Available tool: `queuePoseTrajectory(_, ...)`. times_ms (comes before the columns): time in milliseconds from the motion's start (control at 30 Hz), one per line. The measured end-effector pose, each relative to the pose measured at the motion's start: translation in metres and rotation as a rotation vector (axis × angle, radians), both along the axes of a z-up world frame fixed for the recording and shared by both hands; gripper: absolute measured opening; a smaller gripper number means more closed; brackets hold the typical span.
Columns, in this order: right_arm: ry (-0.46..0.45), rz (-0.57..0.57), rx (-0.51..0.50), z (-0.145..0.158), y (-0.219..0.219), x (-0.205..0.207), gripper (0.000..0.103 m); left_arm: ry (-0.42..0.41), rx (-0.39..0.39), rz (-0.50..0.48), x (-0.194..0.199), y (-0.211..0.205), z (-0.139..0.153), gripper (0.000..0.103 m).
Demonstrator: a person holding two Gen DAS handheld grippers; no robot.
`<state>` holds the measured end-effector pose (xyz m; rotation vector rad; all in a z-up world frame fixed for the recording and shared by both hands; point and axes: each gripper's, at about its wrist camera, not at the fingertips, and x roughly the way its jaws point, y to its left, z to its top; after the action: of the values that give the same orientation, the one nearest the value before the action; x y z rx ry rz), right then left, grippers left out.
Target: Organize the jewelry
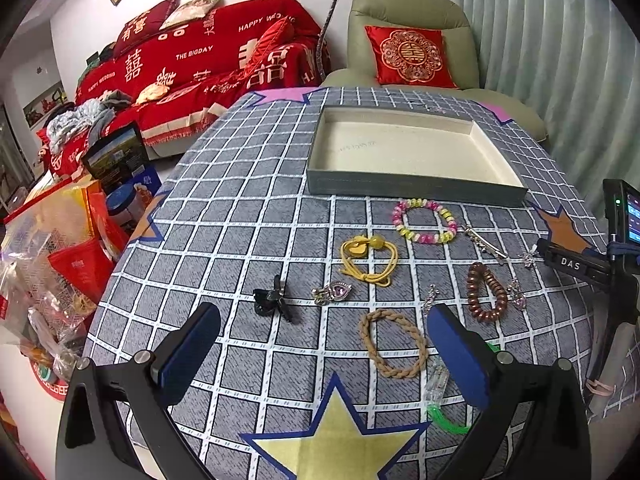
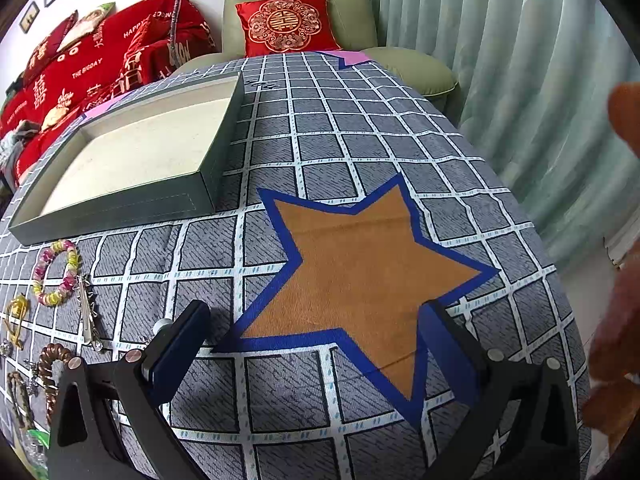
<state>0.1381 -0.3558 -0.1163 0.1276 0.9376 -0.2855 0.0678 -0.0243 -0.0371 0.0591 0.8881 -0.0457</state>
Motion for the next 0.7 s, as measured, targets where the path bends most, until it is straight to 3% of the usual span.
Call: queuePoseTrajectory(700,0.001,0.001,0.003,-0.0014,0.0013,0.0011,0.103,-0.001,0.002,-0.004,-0.0016,-0.0006,-0.0013,0.103)
